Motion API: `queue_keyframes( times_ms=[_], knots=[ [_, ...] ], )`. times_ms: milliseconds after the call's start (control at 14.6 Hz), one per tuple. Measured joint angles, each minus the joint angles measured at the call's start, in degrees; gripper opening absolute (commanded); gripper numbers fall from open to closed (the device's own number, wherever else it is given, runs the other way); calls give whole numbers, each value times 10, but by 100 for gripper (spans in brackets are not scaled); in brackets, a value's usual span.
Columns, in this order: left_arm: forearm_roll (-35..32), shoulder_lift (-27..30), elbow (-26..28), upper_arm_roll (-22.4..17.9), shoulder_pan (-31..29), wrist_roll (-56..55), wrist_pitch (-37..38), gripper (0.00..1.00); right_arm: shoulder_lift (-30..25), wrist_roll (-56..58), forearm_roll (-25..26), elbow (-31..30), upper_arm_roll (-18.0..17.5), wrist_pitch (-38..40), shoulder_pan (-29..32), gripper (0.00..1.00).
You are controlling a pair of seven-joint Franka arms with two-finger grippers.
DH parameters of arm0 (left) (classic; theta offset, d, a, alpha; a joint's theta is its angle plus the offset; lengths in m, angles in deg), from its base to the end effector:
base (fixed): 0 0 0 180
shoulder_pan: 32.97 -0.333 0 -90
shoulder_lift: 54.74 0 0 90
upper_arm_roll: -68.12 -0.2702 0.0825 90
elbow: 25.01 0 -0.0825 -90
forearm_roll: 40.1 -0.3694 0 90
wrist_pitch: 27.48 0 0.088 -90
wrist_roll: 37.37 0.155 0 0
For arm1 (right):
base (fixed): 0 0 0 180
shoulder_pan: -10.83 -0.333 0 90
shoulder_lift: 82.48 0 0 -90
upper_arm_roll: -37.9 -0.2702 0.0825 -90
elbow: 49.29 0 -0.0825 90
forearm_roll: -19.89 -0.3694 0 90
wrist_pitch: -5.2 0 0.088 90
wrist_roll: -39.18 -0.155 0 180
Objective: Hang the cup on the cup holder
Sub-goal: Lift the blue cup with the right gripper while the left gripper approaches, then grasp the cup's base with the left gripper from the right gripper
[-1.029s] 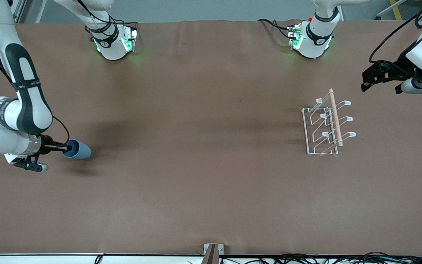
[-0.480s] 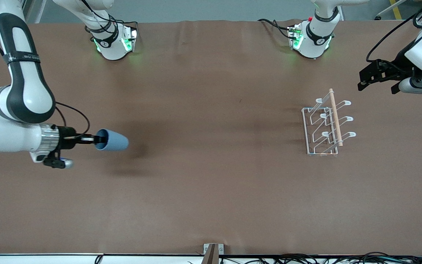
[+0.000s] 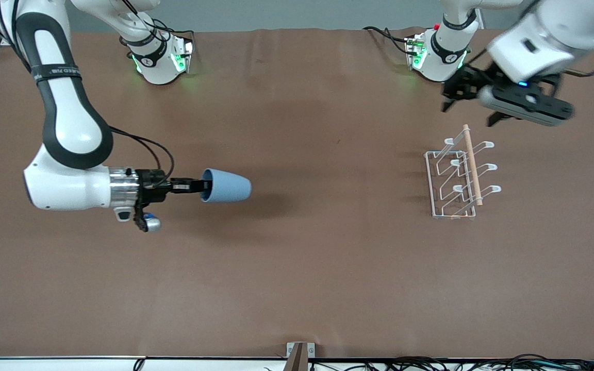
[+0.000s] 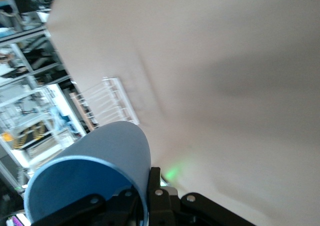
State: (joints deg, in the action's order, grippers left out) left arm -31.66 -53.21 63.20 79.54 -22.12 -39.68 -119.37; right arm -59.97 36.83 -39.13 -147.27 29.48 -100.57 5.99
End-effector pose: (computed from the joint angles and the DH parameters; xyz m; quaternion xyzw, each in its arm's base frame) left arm 0.4917 -0.2268 0.5639 0.9812 -0.1737 0.0289 0.0789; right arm 0.5779 0.2402 0.3232 -0.8638 0.1126 0.1764 0.4583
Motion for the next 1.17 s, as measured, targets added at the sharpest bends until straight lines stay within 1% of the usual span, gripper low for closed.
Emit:
queue_keyframes(
  times_ms=[137,275,412,549,755,961,1098,1167],
  knots=[
    [0,-6,-1,18,47,-3,-34,100,3,-1,-71,0,0,-10,-23,0],
    [0,-23,-10,26,87,-4,-59,100,10,-1,-103,0,0,-13,-31,1],
    [0,-50,-26,30,115,3,-86,100,18,-1,-116,0,0,-12,-37,3],
    [0,-75,-38,32,140,24,-115,100,26,-1,-126,0,0,-10,-43,3],
    [0,-106,-43,32,163,79,-172,100,35,-1,-137,1,0,-5,-51,3],
    [0,-148,-51,32,169,153,-231,100,62,33,-160,13,4,61,-50,3],
    [0,-179,-66,32,171,189,-248,100,86,68,-168,16,7,92,-44,3],
    [0,-193,-72,32,174,199,-251,100,96,78,-181,18,7,100,-42,3]
  ],
)
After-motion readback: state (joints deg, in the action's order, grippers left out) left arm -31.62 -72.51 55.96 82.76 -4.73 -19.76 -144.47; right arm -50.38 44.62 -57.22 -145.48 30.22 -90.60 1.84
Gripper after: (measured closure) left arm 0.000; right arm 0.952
